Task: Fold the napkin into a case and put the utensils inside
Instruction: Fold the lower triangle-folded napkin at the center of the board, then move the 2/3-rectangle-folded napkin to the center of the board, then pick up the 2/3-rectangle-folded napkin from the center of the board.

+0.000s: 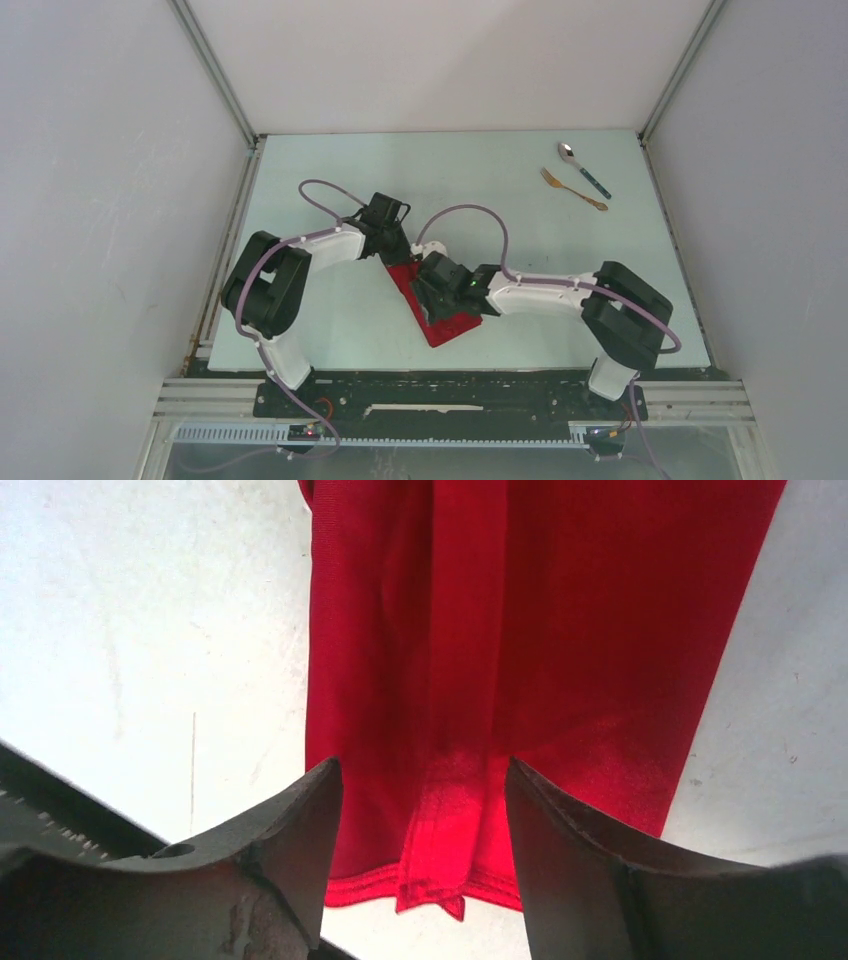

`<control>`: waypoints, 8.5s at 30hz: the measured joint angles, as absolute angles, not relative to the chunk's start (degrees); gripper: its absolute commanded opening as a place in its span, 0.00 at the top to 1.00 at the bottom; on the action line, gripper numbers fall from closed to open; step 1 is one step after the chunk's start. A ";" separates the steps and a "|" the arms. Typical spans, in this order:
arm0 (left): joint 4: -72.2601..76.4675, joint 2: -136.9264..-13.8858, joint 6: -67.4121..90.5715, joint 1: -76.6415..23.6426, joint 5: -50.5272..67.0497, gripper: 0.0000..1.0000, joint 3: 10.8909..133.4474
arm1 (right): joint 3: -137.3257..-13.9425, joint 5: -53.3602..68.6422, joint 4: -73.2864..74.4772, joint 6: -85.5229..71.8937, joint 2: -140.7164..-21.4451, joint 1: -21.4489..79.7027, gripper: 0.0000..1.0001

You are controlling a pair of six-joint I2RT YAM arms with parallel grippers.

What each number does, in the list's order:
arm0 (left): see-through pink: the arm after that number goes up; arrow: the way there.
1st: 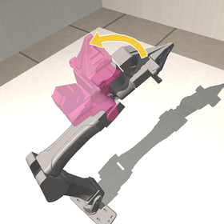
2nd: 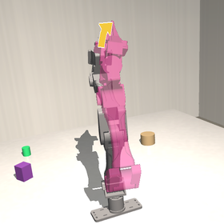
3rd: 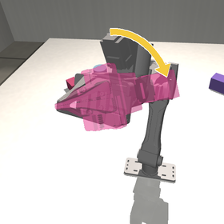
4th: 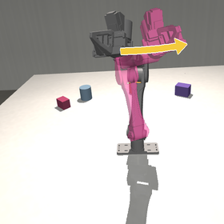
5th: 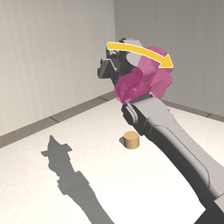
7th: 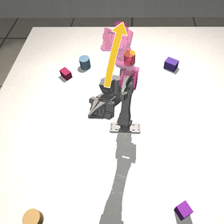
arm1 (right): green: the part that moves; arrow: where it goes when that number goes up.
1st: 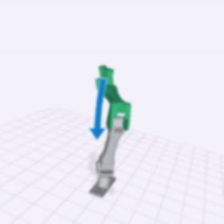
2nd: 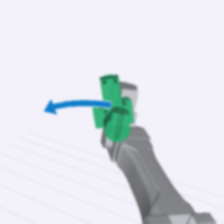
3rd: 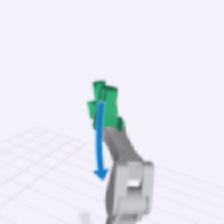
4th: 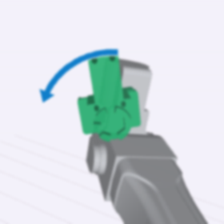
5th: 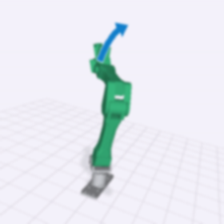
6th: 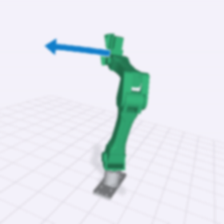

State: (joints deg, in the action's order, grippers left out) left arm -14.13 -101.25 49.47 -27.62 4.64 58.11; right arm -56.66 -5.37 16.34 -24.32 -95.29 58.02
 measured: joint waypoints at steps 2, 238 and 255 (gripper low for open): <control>-14.15 -101.25 49.47 -27.62 4.67 0.79 58.11 | -58.54 -9.50 17.67 -23.62 -97.34 59.72 0.44; -37.80 -88.82 49.91 -71.81 -11.68 1.00 58.89 | -26.09 40.10 -41.39 -62.50 -100.88 28.32 0.34; -36.91 -88.82 49.50 -71.79 -11.14 1.00 58.89 | -33.54 37.43 -37.39 -58.48 -106.10 23.18 0.61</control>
State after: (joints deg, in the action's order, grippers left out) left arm -36.91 -88.82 49.50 -71.79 -11.14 58.89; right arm -33.54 37.43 -37.39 -58.48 -106.10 23.18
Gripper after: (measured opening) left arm 0.008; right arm 0.411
